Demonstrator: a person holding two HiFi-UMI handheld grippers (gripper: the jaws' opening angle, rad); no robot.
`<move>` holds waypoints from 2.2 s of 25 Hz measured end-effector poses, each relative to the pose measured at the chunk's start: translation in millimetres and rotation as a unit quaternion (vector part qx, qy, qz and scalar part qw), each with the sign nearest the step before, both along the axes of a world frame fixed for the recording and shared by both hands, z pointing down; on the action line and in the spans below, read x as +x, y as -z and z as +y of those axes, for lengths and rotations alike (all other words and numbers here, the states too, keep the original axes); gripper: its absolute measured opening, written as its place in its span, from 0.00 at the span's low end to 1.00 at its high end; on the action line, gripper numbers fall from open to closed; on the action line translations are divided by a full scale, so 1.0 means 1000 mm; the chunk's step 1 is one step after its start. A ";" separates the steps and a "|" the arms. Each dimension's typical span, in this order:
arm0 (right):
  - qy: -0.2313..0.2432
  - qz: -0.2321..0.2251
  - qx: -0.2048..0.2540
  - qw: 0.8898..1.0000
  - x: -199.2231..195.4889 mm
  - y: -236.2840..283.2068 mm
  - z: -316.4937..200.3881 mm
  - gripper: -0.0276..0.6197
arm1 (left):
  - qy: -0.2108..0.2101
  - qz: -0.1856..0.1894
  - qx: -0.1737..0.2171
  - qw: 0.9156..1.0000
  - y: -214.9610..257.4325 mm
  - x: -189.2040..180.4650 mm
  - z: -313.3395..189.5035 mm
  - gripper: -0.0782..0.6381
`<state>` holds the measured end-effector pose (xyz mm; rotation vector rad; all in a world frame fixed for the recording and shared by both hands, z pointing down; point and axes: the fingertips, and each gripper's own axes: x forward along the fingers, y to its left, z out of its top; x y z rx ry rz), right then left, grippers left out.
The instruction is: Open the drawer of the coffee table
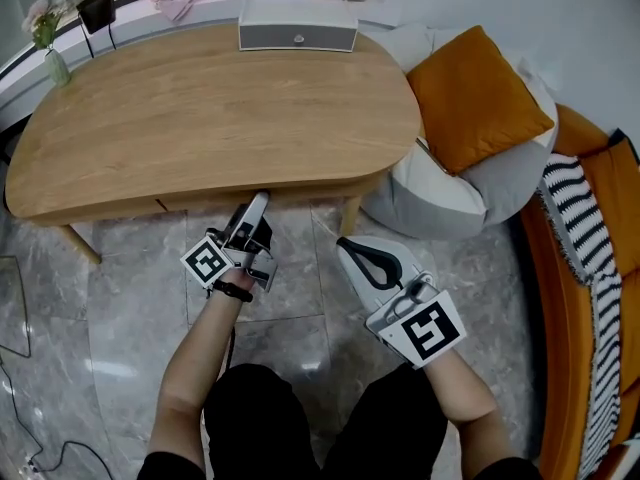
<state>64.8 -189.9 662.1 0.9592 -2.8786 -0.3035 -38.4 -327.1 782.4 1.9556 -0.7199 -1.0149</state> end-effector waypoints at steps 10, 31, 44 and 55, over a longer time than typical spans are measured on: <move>-0.013 -0.002 0.008 1.000 0.010 0.007 0.001 0.04 | -0.014 0.030 0.004 0.999 0.000 0.001 0.003 0.44; -0.002 -0.008 0.010 1.000 0.013 0.010 0.001 0.04 | -0.049 0.038 0.010 0.998 0.001 0.006 0.042 0.41; 0.005 -0.011 0.017 1.000 0.011 0.015 0.010 0.04 | -0.065 0.032 0.006 0.997 -0.001 0.008 0.069 0.41; 0.010 -0.010 0.022 1.000 0.008 0.020 0.013 0.04 | -0.075 0.025 0.000 0.997 -0.001 0.010 0.083 0.41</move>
